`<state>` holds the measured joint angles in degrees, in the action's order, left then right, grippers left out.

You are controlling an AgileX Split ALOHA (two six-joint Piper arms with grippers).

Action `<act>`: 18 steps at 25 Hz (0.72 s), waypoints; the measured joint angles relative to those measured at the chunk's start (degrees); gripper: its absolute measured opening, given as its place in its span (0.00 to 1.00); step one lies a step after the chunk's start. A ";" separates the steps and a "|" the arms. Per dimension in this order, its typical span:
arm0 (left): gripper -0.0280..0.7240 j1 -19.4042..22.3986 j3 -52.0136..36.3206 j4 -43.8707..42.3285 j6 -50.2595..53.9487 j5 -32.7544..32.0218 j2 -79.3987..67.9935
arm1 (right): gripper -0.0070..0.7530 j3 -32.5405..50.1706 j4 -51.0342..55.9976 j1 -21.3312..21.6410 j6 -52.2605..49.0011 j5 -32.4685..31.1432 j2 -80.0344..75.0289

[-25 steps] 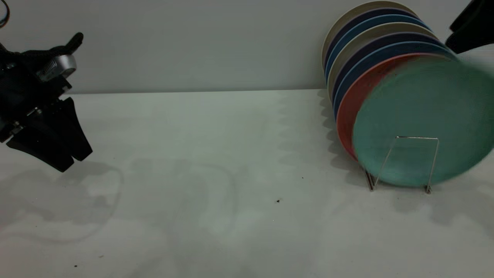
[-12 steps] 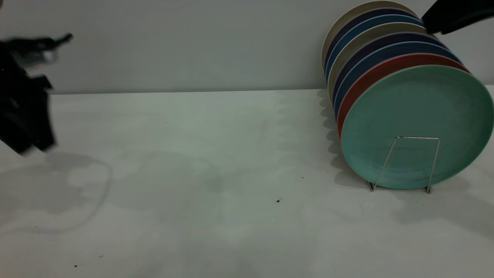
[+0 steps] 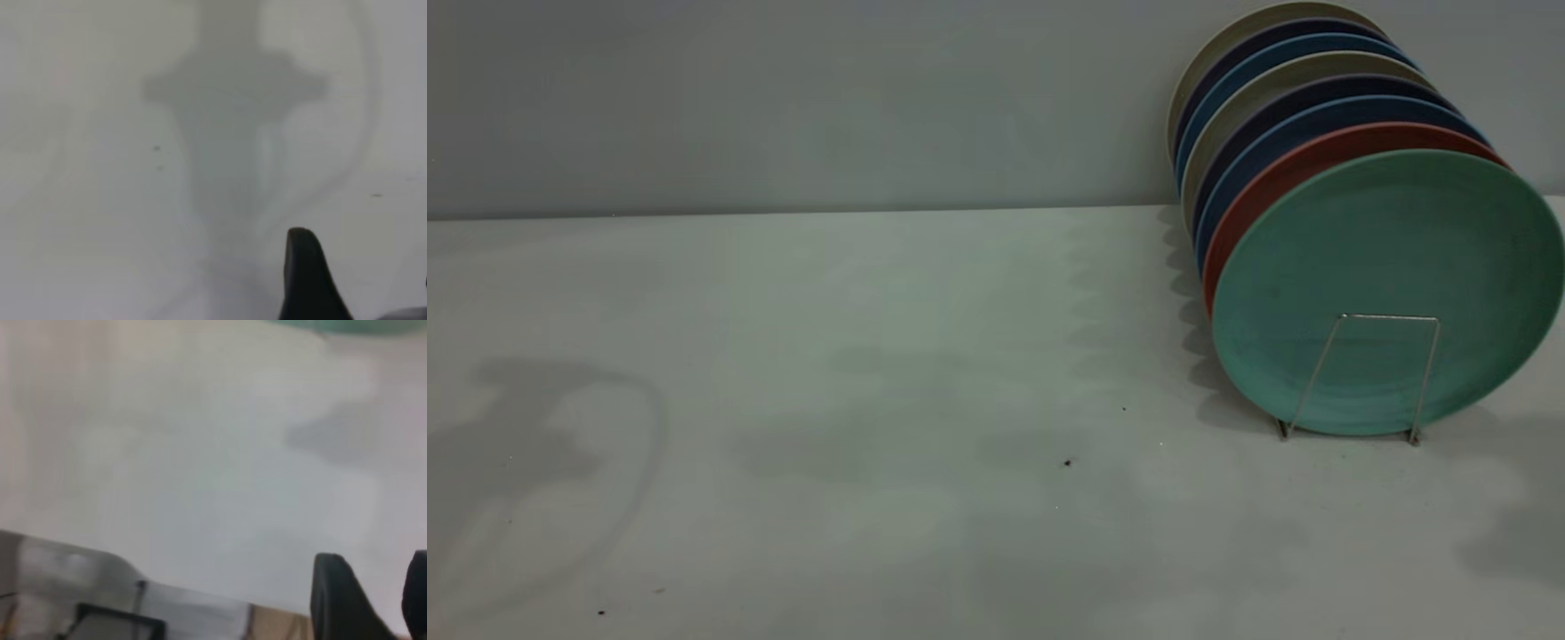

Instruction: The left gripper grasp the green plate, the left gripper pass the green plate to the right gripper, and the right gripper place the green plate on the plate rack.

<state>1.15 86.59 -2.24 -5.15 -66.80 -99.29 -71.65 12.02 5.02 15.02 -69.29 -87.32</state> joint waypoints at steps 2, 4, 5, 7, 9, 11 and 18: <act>0.64 -0.67 -3.06 2.56 0.00 0.00 5.00 | 0.35 0.19 -3.56 0.00 -3.79 -0.21 3.17; 0.64 -0.93 -7.72 4.07 -0.20 0.00 11.01 | 0.35 1.49 -5.56 0.07 -5.74 -0.33 8.30; 0.64 -0.95 -9.94 4.41 -0.26 0.00 13.65 | 0.35 2.46 -5.78 0.07 -6.06 -0.63 11.36; 0.64 -0.95 -15.41 4.58 -0.44 0.07 20.19 | 0.35 4.84 -5.71 0.00 -5.76 -0.83 17.39; 0.64 -0.95 -20.39 4.84 -0.72 0.19 26.32 | 0.35 7.84 -5.05 -0.49 -5.00 -1.11 23.62; 0.64 -0.95 -25.77 5.96 -1.48 0.19 32.99 | 0.35 11.50 -2.91 -0.88 -4.00 -1.42 30.11; 0.64 -0.95 -42.03 12.36 -4.67 0.19 55.54 | 0.35 27.19 2.15 -1.02 -0.03 -1.78 48.96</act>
<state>0.20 44.56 10.12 -9.83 -66.61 -43.75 -44.46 14.17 4.00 14.99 -71.08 -38.36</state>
